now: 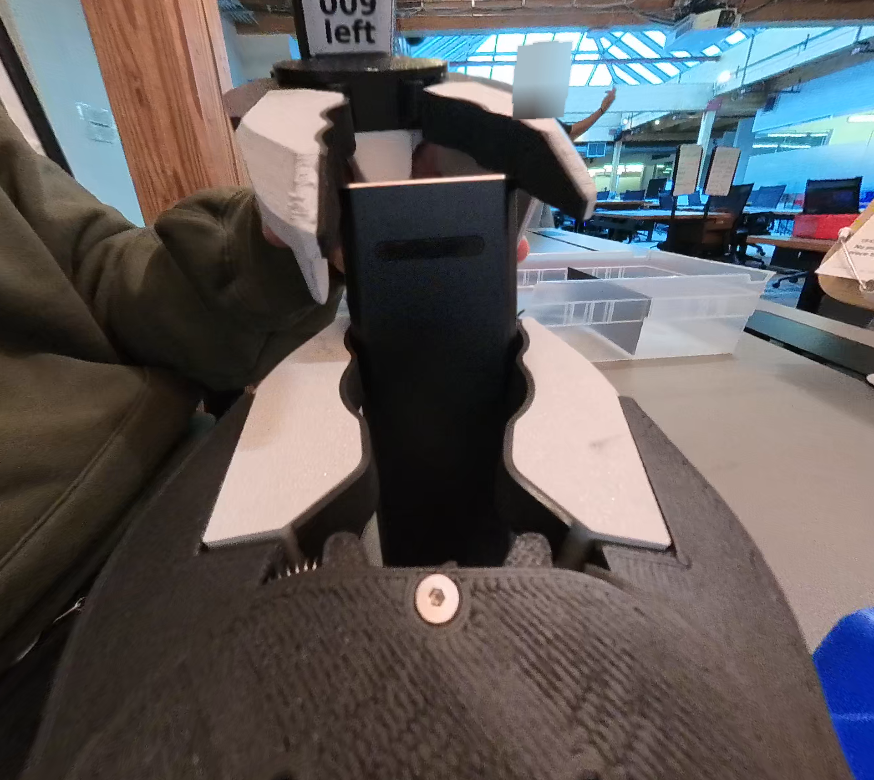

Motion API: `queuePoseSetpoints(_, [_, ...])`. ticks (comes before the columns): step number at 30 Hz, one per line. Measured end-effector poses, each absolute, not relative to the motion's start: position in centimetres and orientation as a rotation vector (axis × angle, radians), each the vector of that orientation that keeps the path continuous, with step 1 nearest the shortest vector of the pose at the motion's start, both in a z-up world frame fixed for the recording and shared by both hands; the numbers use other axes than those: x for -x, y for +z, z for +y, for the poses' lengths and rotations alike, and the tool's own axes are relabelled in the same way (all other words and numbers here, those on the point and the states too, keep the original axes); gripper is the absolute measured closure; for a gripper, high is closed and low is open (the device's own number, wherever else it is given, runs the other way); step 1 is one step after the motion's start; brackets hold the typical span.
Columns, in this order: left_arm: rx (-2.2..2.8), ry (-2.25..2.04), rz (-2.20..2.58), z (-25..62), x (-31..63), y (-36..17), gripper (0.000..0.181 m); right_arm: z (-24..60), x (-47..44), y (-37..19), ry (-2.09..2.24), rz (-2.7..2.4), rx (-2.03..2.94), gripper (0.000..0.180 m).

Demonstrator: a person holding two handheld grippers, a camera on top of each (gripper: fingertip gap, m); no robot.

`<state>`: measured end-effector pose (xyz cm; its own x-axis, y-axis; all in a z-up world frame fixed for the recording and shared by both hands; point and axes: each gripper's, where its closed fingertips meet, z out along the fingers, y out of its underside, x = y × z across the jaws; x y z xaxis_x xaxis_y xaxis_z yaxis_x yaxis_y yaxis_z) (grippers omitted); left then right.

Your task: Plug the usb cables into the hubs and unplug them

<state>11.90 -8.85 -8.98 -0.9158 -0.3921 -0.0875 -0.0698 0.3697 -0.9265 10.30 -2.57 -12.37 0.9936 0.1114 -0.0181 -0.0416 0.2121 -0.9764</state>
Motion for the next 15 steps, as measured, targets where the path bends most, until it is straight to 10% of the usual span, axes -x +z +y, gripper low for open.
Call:
queuePoseSetpoints(3, [0.408, -1.543, 2.384, -8.8, -12.4, -8.5, 0.125, -2.6, -11.0, -11.8, 0.101, -0.018, 1.305, 0.117])
queuePoseSetpoints(5, [0.401, -1.715, 2.269, -8.5, -12.7, -5.5, 0.181, -2.5, -12.5, -13.1, 0.059, 0.067, 1.369, 0.116])
queuePoseSetpoints(9, [0.385, -1.702, 2.205, -7.3, -14.1, -2.6, 0.18, -2.3, -11.5, -13.1, -0.015, -0.026, 1.39, 0.119])
queuePoseSetpoints(15, [0.227, -1.409, 2.526, -6.8, -12.5, -11.0, 0.102, -2.3, -11.6, -13.4, 0.027, -0.021, 1.384, 0.117])
